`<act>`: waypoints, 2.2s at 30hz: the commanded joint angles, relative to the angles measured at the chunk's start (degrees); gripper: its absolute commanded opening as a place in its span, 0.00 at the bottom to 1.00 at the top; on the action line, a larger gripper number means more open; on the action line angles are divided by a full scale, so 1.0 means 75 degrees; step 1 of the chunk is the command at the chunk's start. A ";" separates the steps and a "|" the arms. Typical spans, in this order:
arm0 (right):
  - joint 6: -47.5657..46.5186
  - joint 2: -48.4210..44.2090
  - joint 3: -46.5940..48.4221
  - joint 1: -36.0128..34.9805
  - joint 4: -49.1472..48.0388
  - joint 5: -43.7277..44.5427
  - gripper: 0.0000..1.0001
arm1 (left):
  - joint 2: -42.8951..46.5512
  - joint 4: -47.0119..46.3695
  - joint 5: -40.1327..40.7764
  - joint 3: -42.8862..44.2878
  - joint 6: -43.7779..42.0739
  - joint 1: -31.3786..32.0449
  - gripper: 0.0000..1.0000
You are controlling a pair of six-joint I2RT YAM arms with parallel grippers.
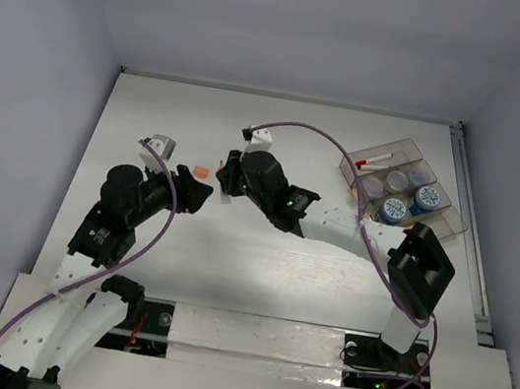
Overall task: Sort the stationery into containers
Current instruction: Pick up the pen from the center of the board, then move the pen cap to the center of the board.
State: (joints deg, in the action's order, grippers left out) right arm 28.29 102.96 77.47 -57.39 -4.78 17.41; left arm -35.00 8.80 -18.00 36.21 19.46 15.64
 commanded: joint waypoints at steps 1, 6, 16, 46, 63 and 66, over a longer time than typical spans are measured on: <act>0.0188 -0.0449 0.0090 0.0034 -0.1096 0.0550 0.00 | 0.0050 -0.0528 -0.0389 -0.0081 0.0007 -0.0034 0.49; 0.0259 -0.0977 -0.0333 -0.0035 -0.1976 0.0362 0.00 | -0.0219 -0.0552 -0.0576 -0.0058 0.0007 -0.0034 0.44; 0.0317 -0.1306 -0.0732 -0.0505 -0.2972 0.0163 0.00 | -0.0243 -0.0622 -0.0682 -0.0070 0.0053 -0.0034 0.45; 0.0704 -0.0919 -0.0884 -0.1067 -0.3524 -0.0189 0.00 | 0.0354 -0.0857 -0.0800 -0.0152 0.0135 -0.0116 0.00; 0.0130 -0.2712 -0.2243 0.0983 -0.2024 -0.3258 0.55 | 0.0413 -0.0411 -0.0074 0.0141 -0.0181 -0.0186 0.00; 0.0072 -0.2093 -0.2139 0.1252 -0.1791 -0.3714 0.31 | 0.0612 -0.0341 0.0196 0.0130 -0.0134 -0.0187 0.00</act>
State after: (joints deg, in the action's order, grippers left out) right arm 30.22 83.31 61.78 -48.66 -21.91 -4.05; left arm -32.14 7.53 -19.22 35.09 18.96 14.66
